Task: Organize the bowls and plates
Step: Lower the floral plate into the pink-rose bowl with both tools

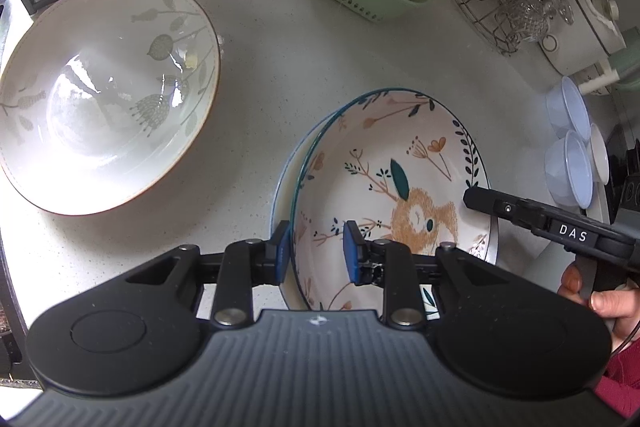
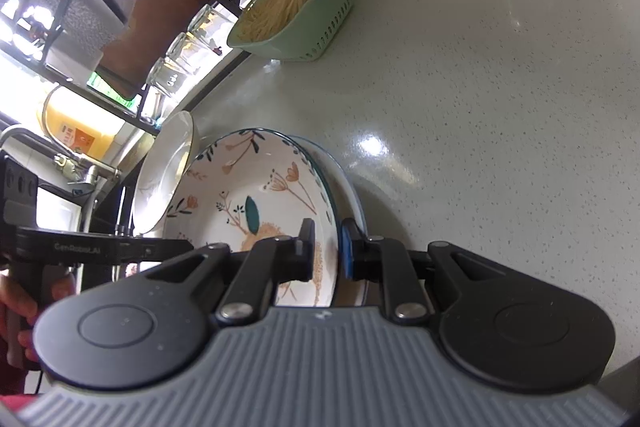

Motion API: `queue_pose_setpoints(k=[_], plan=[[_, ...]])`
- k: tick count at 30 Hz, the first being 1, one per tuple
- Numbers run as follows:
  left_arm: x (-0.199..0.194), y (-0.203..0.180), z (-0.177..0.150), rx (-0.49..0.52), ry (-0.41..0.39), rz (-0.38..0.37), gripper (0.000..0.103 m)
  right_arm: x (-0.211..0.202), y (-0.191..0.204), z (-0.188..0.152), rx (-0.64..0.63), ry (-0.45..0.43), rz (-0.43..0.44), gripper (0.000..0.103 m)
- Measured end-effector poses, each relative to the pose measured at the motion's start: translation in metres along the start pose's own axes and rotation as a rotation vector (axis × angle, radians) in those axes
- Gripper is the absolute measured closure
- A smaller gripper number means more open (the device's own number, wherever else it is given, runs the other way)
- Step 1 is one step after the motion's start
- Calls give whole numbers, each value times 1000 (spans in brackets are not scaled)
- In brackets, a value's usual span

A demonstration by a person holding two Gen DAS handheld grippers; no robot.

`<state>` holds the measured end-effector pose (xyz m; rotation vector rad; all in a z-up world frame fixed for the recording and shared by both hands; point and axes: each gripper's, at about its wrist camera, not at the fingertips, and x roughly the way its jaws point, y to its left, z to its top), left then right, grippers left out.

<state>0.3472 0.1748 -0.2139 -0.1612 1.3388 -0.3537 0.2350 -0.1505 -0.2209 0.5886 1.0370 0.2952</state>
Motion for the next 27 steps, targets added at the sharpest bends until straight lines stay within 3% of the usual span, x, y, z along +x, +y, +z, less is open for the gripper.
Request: queue_pose_setpoints(k=[13, 22, 27], plan=[[-7, -3, 1, -123, -19, 68, 72, 0, 4, -2, 34, -23, -24, 84], [-22, 21, 4, -348, -69, 24, 72, 4, 13, 1, 6, 5, -76, 84], [-29, 25, 5, -362, -81, 16, 72, 8, 18, 2, -18, 12, -105, 84]])
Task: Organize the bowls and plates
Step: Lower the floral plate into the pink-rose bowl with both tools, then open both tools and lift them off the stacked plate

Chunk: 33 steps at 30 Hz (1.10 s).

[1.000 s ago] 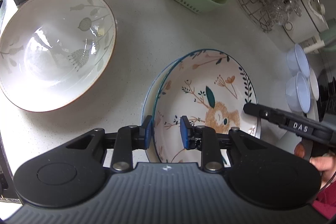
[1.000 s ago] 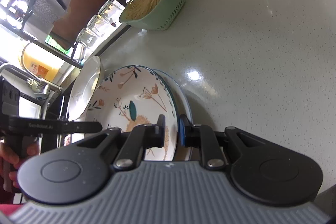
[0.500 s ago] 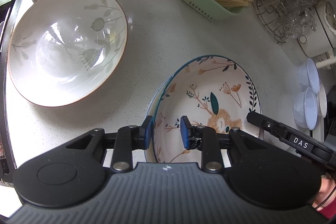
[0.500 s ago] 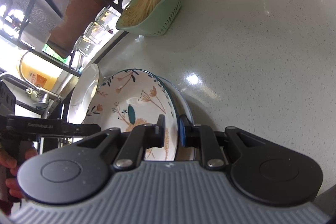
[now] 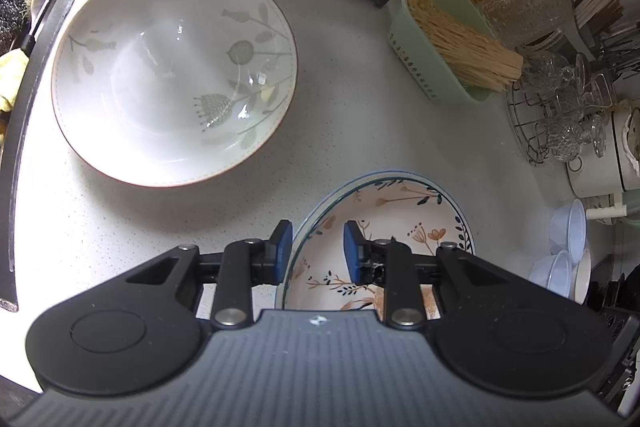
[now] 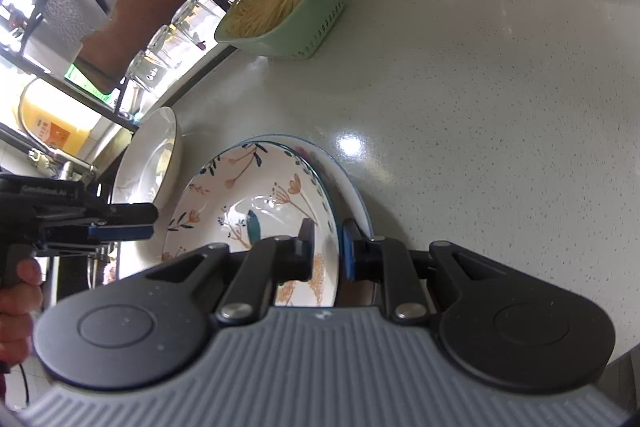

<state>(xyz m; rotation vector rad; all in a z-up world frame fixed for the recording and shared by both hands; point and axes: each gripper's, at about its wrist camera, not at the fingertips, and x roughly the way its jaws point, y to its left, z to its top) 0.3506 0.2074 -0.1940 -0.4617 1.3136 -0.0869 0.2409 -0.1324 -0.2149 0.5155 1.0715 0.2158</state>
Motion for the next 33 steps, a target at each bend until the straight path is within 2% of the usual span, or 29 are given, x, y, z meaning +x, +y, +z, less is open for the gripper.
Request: queue_pose_setpoints(k=[4, 11, 18, 29, 33], plan=[[-4, -5, -6, 32, -11, 8, 72, -4, 7, 0, -30, -24, -37, 84], [-15, -25, -18, 137, -53, 16, 72, -22, 17, 4, -90, -116, -96, 85], [-28, -52, -17, 268, -91, 52, 72, -47, 22, 13, -103, -197, -105, 85], [-63, -85, -27, 326, -173, 24, 72, -109, 40, 21, -139, -350, -94, 84], [-78, -91, -31, 289, -177, -35, 72, -128, 48, 21, -160, -386, -91, 84]])
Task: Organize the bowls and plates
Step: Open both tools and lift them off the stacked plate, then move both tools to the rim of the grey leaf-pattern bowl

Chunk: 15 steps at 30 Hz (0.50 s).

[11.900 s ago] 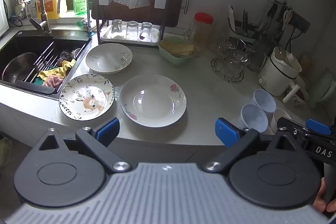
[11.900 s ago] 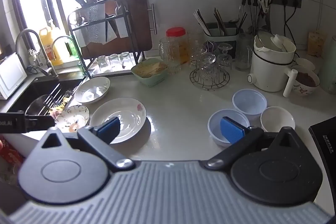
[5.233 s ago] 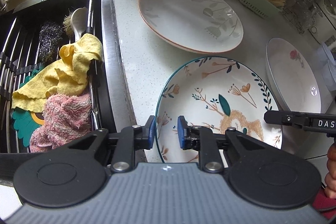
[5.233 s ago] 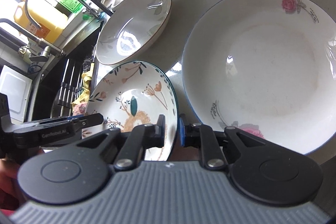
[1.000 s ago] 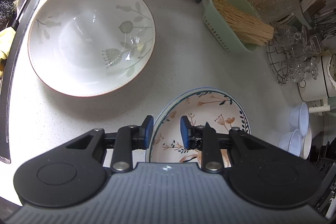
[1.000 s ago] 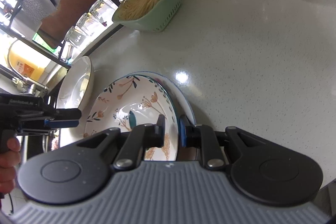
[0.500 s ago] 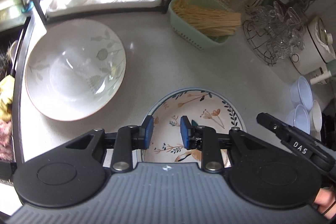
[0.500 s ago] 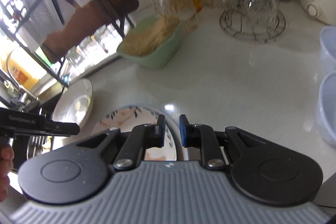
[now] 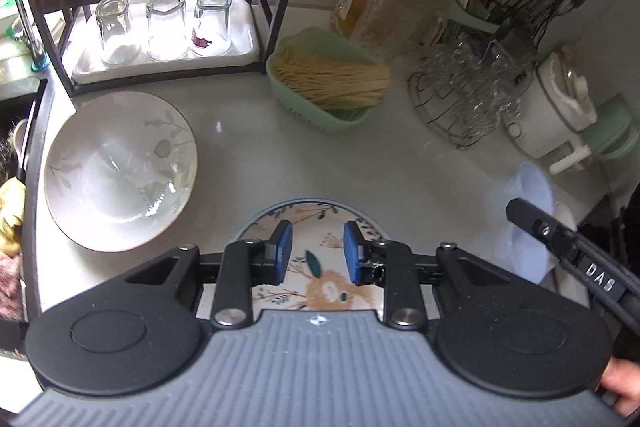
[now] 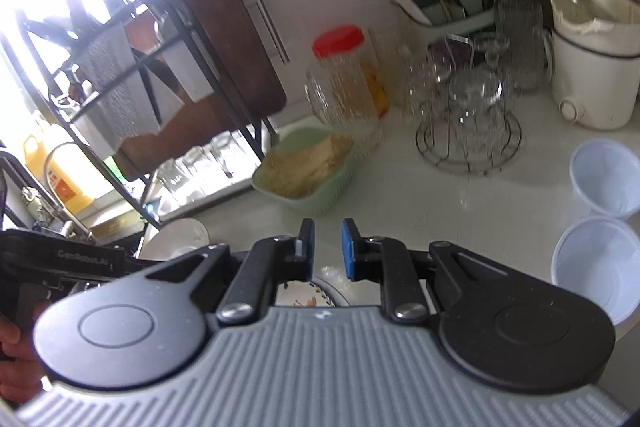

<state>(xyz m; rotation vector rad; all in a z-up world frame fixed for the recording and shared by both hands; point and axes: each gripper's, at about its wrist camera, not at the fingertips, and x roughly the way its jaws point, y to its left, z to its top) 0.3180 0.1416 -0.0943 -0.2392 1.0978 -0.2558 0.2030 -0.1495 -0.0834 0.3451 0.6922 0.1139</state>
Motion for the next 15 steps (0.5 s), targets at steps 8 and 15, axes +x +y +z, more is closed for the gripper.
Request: queue_pose_setpoints(k=[8, 15], plan=[[-33, -21, -3, 31, -69, -18, 72, -36, 12, 3, -21, -49, 22, 84], [-66, -35, -10, 86, -148, 2, 72, -78, 22, 9, -50, -125, 65, 84]])
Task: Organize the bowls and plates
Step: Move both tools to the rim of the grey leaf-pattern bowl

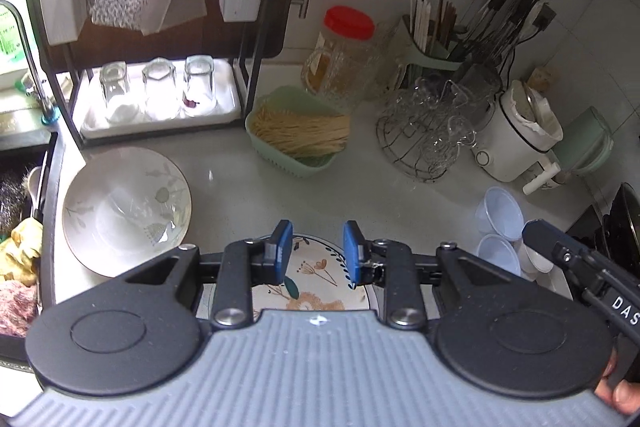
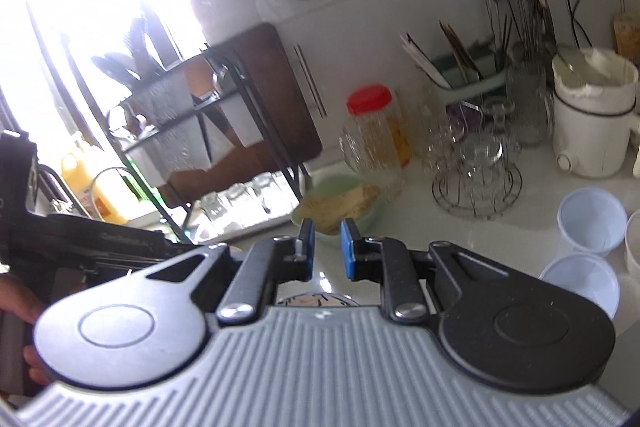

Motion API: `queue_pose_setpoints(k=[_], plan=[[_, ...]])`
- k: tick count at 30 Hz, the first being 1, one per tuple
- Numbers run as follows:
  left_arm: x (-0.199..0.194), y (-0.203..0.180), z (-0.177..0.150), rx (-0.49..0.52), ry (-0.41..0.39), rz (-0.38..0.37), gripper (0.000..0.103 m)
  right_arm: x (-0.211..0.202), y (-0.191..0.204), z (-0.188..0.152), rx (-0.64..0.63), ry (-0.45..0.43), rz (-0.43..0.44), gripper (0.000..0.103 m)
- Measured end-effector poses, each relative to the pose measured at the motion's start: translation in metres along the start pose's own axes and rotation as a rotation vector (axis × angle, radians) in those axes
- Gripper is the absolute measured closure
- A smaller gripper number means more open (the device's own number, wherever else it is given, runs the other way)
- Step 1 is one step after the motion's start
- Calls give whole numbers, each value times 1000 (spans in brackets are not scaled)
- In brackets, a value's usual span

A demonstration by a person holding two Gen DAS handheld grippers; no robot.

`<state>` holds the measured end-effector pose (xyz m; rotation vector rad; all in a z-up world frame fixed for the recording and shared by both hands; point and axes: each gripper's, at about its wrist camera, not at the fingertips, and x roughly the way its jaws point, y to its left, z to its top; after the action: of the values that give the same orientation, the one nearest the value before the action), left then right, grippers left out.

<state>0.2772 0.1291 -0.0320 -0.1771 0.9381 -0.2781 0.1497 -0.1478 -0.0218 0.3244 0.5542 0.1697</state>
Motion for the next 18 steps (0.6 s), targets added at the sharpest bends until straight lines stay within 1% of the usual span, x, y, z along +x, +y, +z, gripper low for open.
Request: queue_pose_setpoints(k=[5, 10, 13, 18], plan=[[-24, -11, -9, 26, -32, 1, 72, -9, 4, 1, -39, -3, -3, 85], [-42, -15, -20, 45, -48, -16, 72, -15, 12, -5, -46, 10, -13, 85], [-43, -10, -27, 37, -34, -33, 72, -15, 18, -13, -52, 21, -10, 85], [-41, 5, -36, 4, -10, -32, 72, -13, 30, -25, -69, 48, -15, 85]])
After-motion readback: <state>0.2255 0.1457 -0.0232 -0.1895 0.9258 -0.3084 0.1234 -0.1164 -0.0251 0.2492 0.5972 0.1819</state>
